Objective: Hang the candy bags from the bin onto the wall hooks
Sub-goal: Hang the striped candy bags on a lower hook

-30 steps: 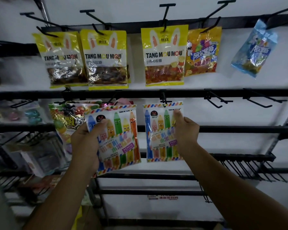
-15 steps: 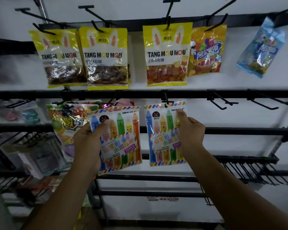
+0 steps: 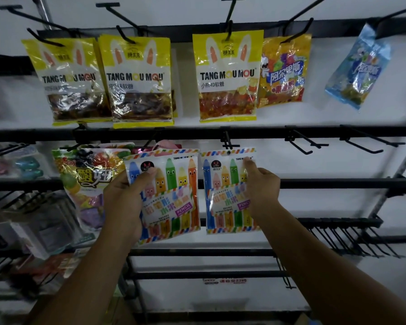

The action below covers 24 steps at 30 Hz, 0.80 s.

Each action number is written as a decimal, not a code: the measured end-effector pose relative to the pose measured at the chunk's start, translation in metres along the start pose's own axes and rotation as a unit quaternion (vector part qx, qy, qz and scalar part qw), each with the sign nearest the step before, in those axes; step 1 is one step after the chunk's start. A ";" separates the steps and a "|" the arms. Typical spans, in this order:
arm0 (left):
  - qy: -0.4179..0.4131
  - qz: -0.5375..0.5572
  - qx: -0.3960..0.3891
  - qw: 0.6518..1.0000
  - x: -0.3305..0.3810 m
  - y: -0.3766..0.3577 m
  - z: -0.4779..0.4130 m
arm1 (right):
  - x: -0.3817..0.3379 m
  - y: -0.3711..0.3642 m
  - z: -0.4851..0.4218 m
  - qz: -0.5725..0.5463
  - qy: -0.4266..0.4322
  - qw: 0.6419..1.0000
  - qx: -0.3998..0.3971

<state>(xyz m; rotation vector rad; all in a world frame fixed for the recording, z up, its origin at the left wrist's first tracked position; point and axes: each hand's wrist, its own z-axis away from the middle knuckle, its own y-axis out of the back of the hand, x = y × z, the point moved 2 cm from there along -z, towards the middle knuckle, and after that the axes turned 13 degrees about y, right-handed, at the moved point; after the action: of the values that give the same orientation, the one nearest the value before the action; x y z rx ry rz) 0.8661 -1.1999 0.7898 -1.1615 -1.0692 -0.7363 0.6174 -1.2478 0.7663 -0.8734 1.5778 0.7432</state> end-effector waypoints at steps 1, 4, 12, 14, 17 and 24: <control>0.002 0.000 -0.002 1.000 -0.001 -0.001 0.000 | 0.002 -0.001 -0.001 -0.007 -0.003 1.000 0.002; 0.007 -0.001 -0.011 1.000 -0.003 -0.003 -0.001 | 0.006 -0.005 -0.006 -0.027 -0.008 1.000 0.002; 0.012 -0.007 -0.019 1.000 -0.010 -0.008 -0.004 | 0.015 -0.015 -0.022 -0.008 0.018 1.000 0.000; 0.013 -0.010 -0.022 1.000 -0.012 -0.008 -0.005 | 0.015 -0.018 -0.024 0.004 0.028 1.000 0.005; 0.014 -0.015 -0.026 0.999 -0.014 -0.009 -0.007 | 0.016 -0.022 -0.032 0.020 0.041 0.999 0.003; -0.002 -0.029 -0.025 0.999 -0.017 -0.010 -0.013 | 0.015 -0.027 -0.052 0.060 0.068 0.996 0.003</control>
<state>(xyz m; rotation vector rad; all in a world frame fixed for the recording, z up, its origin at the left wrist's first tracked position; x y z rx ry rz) 0.8548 -1.2159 0.7770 -1.1792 -1.0964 -0.8107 0.6121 -1.3076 0.7601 -0.8448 1.7650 0.7772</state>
